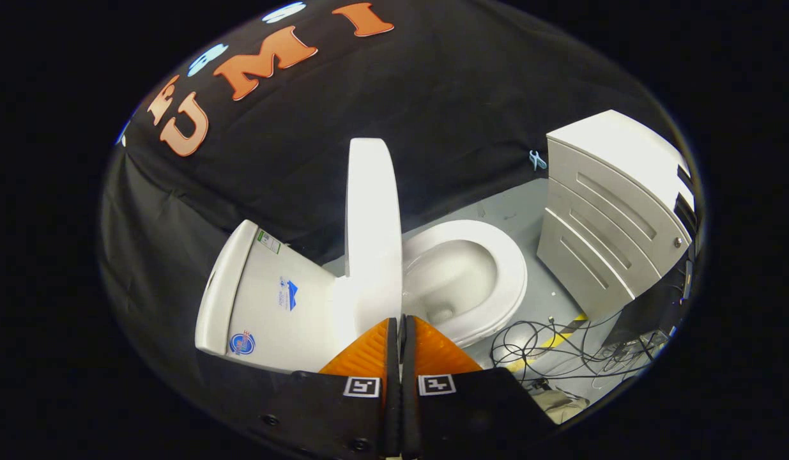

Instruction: Open the toilet lid.

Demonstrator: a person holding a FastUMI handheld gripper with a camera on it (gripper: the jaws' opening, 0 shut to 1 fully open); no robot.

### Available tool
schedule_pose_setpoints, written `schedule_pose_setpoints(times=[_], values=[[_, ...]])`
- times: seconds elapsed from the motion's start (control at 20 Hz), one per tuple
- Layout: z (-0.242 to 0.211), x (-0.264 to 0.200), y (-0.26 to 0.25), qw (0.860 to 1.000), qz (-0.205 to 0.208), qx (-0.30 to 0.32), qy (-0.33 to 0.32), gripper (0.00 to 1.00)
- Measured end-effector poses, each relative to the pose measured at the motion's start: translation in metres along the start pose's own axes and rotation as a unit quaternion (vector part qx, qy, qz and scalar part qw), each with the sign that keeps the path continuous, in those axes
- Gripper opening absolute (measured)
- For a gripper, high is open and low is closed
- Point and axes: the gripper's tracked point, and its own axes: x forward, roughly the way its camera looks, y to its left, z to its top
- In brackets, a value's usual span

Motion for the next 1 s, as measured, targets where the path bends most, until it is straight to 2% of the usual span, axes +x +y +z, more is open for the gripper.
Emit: schedule_pose_setpoints(times=[1.0], values=[[-0.011,-0.014,0.090,0.995,-0.001,-0.078,-0.057,0.08]])
